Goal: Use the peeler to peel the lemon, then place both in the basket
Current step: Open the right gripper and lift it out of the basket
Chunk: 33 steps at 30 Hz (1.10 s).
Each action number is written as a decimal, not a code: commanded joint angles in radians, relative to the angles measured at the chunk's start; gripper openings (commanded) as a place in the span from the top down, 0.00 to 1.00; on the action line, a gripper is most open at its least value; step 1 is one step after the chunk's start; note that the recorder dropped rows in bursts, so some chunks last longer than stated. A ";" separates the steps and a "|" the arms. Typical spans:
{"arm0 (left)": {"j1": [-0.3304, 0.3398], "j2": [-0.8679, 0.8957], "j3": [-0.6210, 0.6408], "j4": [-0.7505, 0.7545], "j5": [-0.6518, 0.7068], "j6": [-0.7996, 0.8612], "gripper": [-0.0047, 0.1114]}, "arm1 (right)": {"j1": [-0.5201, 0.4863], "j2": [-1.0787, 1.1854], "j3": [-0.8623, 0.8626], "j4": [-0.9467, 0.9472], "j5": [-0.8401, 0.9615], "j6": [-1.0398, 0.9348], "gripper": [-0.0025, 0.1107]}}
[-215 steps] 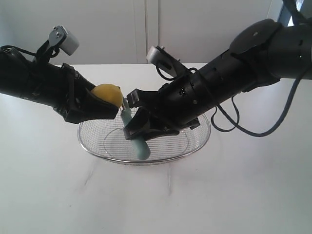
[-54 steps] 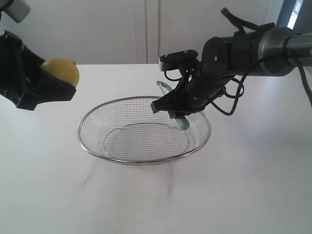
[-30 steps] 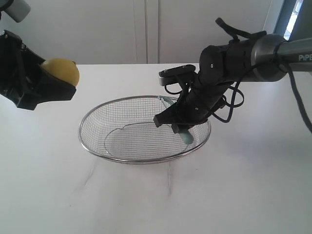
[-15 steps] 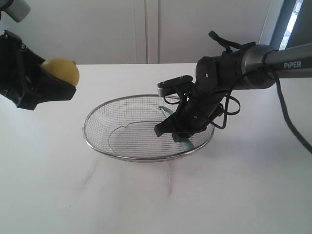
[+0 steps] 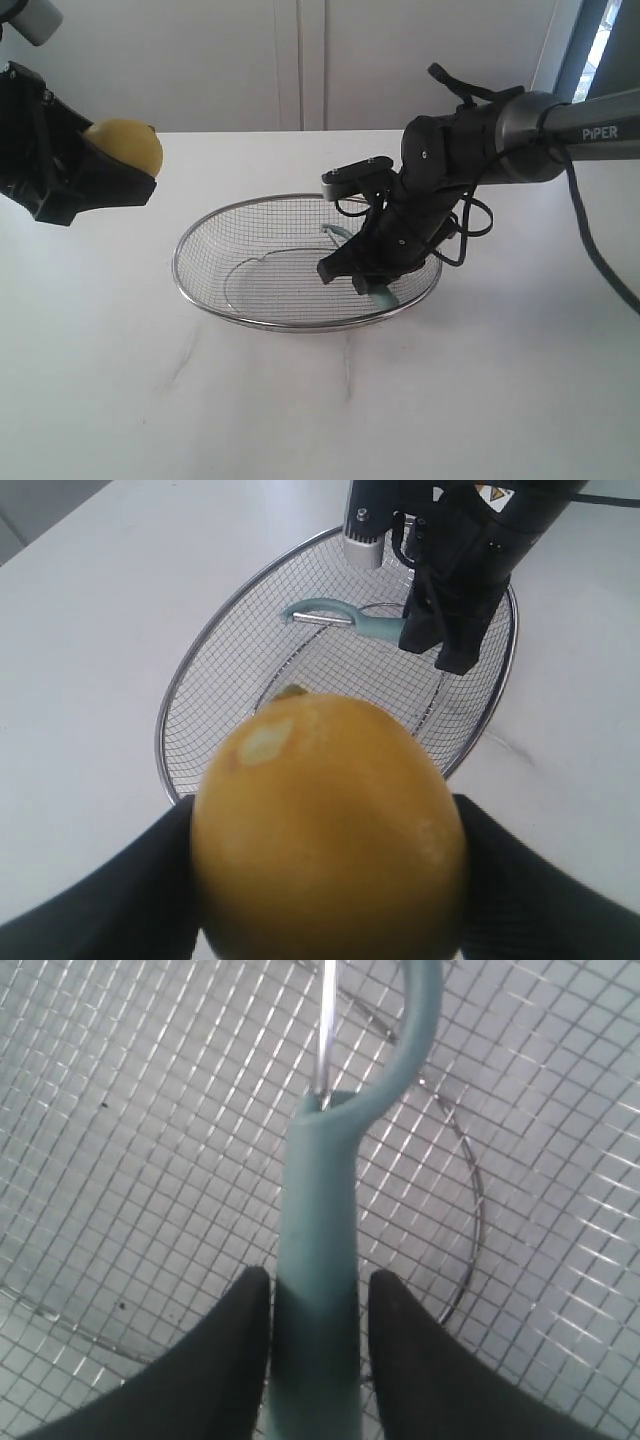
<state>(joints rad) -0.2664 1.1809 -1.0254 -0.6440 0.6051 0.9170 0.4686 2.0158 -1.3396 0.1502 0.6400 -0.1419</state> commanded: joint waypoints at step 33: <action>-0.005 -0.005 0.001 -0.027 0.002 -0.002 0.96 | 0.000 -0.457 0.005 -0.033 0.130 -0.011 0.89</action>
<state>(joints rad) -0.2664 1.1809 -1.0254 -0.6440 0.6051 0.9170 0.4686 1.5990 -1.3396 0.1428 0.7403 -0.1496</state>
